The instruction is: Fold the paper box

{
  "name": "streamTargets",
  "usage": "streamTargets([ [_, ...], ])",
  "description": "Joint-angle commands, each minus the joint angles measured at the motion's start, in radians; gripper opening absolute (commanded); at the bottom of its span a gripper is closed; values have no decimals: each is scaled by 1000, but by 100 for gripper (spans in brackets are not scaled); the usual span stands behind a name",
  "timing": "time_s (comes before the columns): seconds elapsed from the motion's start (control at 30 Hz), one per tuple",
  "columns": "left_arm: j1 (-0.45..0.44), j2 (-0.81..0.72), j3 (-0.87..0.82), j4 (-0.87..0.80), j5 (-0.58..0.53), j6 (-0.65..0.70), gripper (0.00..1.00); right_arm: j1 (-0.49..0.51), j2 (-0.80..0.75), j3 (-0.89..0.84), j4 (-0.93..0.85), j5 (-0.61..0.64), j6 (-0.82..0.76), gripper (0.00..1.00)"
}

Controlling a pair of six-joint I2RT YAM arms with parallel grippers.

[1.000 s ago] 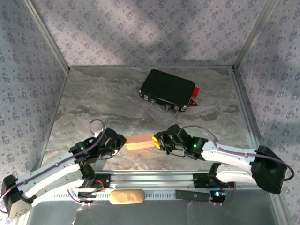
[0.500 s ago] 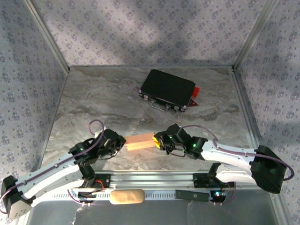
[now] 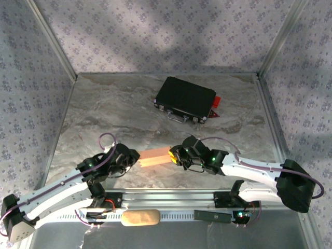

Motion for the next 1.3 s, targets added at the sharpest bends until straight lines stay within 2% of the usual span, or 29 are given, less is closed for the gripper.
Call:
streamTargets([
  [0.0,-8,-6,-12,-59,-16,21,28,0,21,4,-94,25,-18,25],
  [0.4,-8,-14,-71,-9,-1,-4,20,2,4,26,-140,42,-33,27],
  [0.57,-10,-16,-46,-13,-11,-4,21,37,-57,109,-268,135,-62,53],
  [0.7,-18,-10,-41,-8,-21,-9,21,148,-61,203,-382,258,-15,77],
  [0.77,-19,-7,-42,-1,-24,-14,21,194,-37,219,-394,296,53,82],
  [0.87,-26,-1,-43,9,-27,-17,21,200,36,243,-401,253,183,81],
  [0.97,-30,3,-42,11,-28,-18,21,180,141,314,-377,182,214,80],
  [1.1,-33,-3,-44,10,-32,-19,21,180,259,444,-413,187,227,82],
  [1.27,-34,-24,-44,-5,-39,-16,20,163,337,520,-448,196,249,83],
])
